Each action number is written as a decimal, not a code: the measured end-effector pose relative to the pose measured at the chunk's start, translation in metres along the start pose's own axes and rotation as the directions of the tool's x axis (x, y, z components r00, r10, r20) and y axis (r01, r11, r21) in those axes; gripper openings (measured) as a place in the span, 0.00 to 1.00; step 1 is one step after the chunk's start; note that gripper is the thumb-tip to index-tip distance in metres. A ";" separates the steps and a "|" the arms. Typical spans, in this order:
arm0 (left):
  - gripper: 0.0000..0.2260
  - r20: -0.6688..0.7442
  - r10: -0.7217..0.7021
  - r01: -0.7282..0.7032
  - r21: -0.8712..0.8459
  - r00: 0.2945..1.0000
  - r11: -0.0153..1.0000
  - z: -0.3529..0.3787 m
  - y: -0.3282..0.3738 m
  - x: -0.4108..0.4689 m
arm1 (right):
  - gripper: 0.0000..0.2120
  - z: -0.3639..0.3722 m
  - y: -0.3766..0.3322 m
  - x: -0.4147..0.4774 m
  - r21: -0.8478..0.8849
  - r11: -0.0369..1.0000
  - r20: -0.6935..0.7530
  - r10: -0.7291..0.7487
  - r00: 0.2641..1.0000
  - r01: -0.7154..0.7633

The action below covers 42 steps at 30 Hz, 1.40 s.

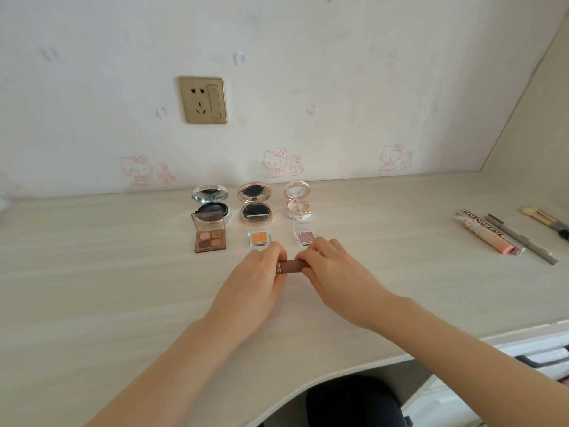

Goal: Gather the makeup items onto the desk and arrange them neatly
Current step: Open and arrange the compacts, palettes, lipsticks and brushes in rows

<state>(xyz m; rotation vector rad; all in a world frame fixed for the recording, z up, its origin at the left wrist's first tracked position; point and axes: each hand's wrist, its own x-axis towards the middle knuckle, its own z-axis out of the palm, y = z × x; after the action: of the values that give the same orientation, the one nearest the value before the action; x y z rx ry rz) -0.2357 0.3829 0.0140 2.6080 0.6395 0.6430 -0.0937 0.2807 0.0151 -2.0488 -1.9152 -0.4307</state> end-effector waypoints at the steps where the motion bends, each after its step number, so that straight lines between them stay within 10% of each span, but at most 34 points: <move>1: 0.05 0.018 0.004 -0.004 0.042 1.000 0.999 -0.001 -0.001 0.001 | 0.05 0.000 -0.001 0.002 0.021 1.000 0.023 0.011 1.000 -0.011; 9: 0.09 0.153 0.058 -0.114 0.393 0.987 0.912 -0.009 -0.008 0.007 | 0.10 0.009 -0.011 0.013 -0.006 0.999 0.081 -0.044 0.996 0.045; 24: 0.09 0.183 0.096 -0.119 0.117 0.978 0.986 -0.011 -0.018 0.005 | 0.04 0.001 0.000 0.004 -0.167 0.970 0.012 -0.176 0.984 0.175; 29: 0.14 0.185 0.069 -0.085 0.080 0.980 0.993 -0.013 -0.012 0.005 | 0.09 -0.012 0.000 0.004 0.176 0.984 0.045 -0.021 0.999 0.013; 35: 0.16 0.117 0.034 -0.025 -0.080 0.993 0.996 -0.011 -0.013 0.004 | 0.07 -0.020 -0.006 0.004 0.737 0.547 0.194 0.392 0.899 -0.397; 42: 0.11 0.109 -0.035 0.062 -0.246 0.993 0.967 -0.008 -0.019 0.005 | 0.05 -0.029 -0.004 0.006 0.935 -0.036 0.319 0.514 0.796 -0.352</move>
<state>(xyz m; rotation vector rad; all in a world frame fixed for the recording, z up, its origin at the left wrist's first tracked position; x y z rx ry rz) -0.2419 0.4032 0.0140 2.3673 0.5502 0.5315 -0.0978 0.2743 0.0439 -1.3482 -0.7386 0.7514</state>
